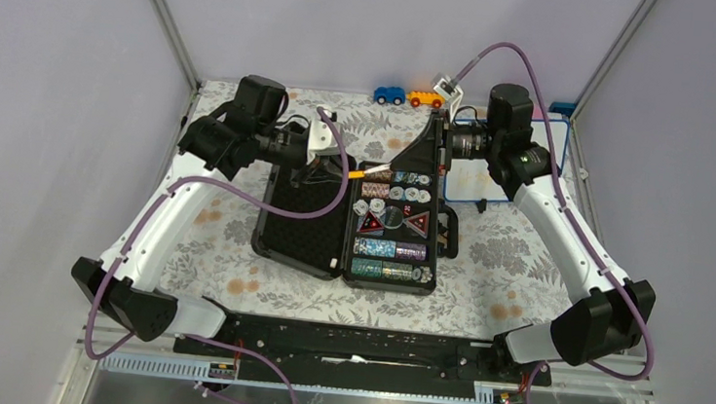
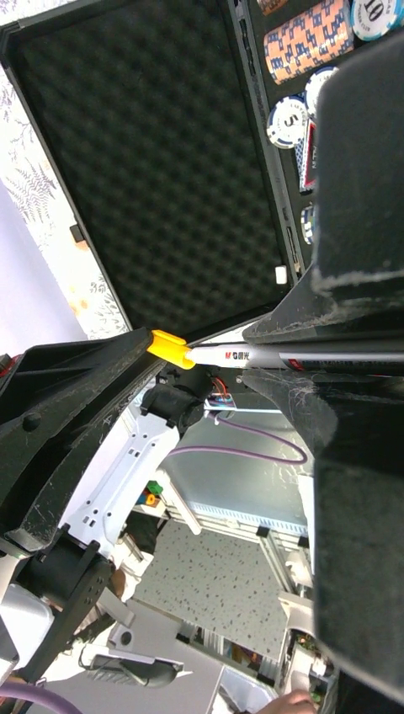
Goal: Write a sentence on the whiteboard
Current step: Insert the whiteboard marker without the cap into the pen cap.
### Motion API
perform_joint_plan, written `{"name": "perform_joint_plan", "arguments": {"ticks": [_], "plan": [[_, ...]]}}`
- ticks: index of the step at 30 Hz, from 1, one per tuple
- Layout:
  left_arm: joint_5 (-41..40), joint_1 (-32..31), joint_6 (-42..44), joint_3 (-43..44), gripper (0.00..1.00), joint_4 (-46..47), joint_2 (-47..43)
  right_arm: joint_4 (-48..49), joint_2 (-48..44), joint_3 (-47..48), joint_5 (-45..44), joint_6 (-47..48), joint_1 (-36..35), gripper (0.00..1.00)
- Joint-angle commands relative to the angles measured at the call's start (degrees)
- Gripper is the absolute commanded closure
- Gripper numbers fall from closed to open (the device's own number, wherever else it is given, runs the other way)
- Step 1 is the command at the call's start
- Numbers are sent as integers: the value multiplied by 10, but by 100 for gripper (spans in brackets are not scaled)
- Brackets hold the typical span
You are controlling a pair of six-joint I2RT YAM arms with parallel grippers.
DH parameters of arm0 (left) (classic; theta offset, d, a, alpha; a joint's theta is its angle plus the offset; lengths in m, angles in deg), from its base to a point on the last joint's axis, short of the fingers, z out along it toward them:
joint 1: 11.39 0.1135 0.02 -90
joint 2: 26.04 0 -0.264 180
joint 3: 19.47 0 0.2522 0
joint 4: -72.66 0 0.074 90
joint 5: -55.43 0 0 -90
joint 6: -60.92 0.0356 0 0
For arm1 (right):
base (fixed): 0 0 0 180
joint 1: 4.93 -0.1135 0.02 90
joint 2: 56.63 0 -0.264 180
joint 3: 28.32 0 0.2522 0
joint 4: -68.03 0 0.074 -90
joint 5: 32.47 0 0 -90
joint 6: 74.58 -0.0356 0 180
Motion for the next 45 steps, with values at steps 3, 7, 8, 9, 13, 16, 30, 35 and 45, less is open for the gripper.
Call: {"name": "perform_joint_plan", "arguments": {"ticks": [3,7,8,9,13,16,30,35,45], "plan": [[6,-9,-17,28,100,14,5,-39,2,39,-28,52,-13,100],[-1,-15,-64,27,100,33,12,-47,3,43,-40,63,-19,100],[-1,-16,-78,25,100,42,12,-49,3,44,-44,67,-20,100],[1,-17,-88,24,100,46,12,-52,3,46,-47,71,-23,100],[10,-17,-125,18,100,66,10,-63,3,48,-53,83,-26,100],[8,-18,-127,19,100,67,10,-97,7,61,-59,112,-28,100],[-8,-18,-160,5,100,92,8,-130,-2,59,-55,135,-30,100],[-10,-18,-184,3,100,103,10,-130,-9,61,-59,135,-29,100],[-31,-16,-232,-7,100,133,7,-133,-18,66,-71,136,-30,100]]}}
